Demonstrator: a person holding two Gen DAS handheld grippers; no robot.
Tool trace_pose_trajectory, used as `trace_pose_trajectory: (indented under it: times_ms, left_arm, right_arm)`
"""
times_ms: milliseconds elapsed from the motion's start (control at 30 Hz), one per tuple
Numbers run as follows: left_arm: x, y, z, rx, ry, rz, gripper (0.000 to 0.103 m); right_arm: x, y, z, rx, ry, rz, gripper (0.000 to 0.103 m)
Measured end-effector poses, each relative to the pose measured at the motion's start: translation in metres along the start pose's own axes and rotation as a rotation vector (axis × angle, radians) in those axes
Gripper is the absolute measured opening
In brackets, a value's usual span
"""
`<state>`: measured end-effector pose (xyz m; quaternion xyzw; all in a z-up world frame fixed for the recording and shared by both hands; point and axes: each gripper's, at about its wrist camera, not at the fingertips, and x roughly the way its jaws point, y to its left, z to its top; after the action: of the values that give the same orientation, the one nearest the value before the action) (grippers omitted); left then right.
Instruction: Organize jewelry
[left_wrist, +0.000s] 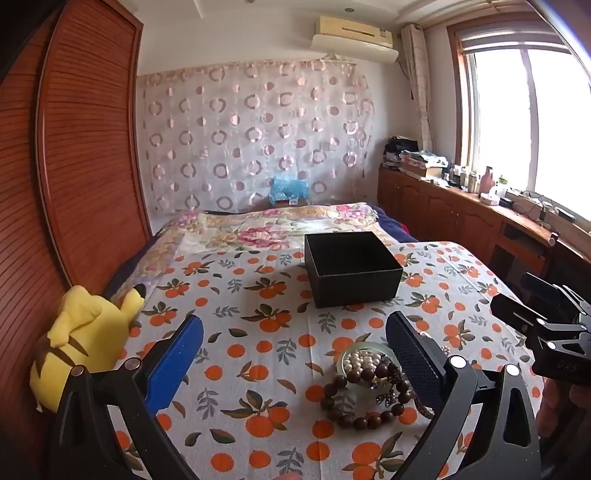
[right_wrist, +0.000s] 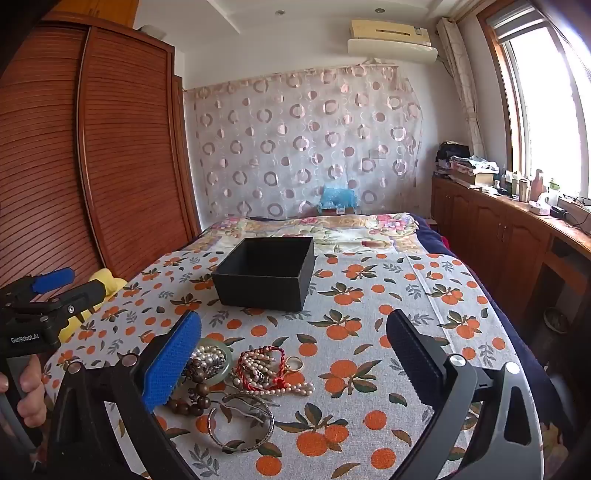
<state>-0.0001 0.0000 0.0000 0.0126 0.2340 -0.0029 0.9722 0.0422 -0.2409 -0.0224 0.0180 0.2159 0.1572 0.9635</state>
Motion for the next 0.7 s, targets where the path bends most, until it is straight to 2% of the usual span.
trace_pose_trajectory:
  times_ms: [700]
  left_arm:
    - [0.0013,0.0017,0.0001,-0.005,-0.01,-0.004,0.096]
  right_arm:
    - [0.0,-0.0001,0.0003,0.009,-0.001,0.004,0.101]
